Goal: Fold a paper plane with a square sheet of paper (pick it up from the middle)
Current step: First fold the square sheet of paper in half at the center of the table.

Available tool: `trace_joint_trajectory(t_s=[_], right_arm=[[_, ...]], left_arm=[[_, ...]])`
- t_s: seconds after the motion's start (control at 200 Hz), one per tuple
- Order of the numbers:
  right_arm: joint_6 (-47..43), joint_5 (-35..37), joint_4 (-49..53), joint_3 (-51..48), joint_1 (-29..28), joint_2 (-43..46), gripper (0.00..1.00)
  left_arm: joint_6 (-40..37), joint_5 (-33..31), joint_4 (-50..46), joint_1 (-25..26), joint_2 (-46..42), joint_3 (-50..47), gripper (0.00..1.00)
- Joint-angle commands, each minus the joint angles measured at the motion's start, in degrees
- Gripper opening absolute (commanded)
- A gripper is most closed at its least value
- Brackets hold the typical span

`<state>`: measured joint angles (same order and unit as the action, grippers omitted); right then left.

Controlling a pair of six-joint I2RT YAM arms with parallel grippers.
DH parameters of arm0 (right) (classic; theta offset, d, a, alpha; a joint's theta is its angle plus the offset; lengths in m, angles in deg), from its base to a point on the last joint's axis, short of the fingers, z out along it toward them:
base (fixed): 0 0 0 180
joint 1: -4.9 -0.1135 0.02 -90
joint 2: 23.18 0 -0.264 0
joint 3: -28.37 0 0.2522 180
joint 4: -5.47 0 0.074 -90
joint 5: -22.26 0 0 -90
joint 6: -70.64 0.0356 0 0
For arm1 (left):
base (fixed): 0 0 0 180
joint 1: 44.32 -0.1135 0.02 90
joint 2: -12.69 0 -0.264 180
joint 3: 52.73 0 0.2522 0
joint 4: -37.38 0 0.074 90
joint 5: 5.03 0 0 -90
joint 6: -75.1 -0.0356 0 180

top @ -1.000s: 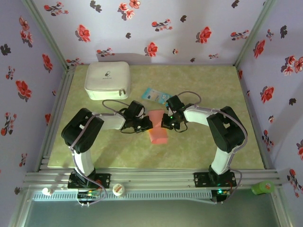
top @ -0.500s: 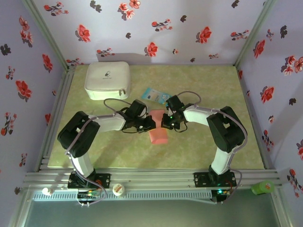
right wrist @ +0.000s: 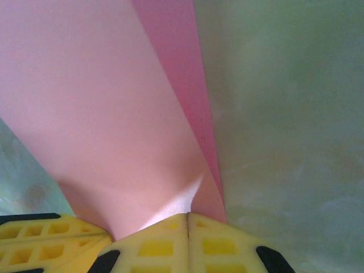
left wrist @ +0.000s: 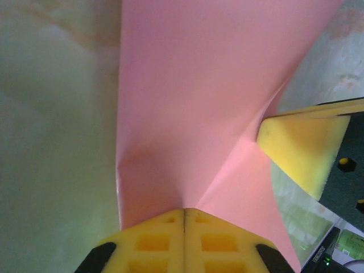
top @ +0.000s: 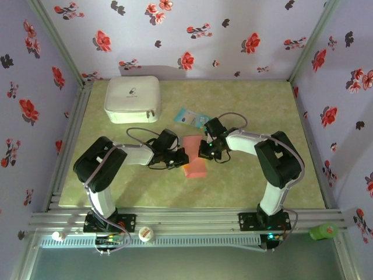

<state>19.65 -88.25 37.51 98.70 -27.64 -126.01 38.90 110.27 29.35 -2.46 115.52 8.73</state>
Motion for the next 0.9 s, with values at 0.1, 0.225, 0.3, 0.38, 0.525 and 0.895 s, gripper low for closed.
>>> trace_joint_trajectory(t_s=[0.1,0.225,0.3,0.38,0.525,0.895], right_arm=[[0.66,5.48,5.56,-2.19,-0.16,-2.07,0.0],[0.65,5.48,5.55,-2.21,-0.16,-1.96,0.0],[0.72,5.57,5.38,-2.32,-0.16,-1.94,0.0],[0.64,5.4,5.44,-2.32,-0.17,-2.2,0.0],[0.67,5.37,5.42,-2.35,-0.16,-2.16,0.0],[2.41,4.61,2.38,-4.86,-0.25,-1.24,0.0]], left_arm=[[-1.07,-1.9,-7.19,0.32,-3.32,2.98,0.0],[0.43,0.0,-5.14,0.9,-3.68,2.8,0.0],[1.29,0.67,-3.45,1.44,-3.2,2.27,0.01],[2.07,1.61,-1.61,1.9,-2.15,1.47,0.01],[2.32,0.05,-2.03,2.22,-1.75,-1.36,0.01],[1.98,-2.91,-3.82,2.08,-5.24,-3.84,0.04]])
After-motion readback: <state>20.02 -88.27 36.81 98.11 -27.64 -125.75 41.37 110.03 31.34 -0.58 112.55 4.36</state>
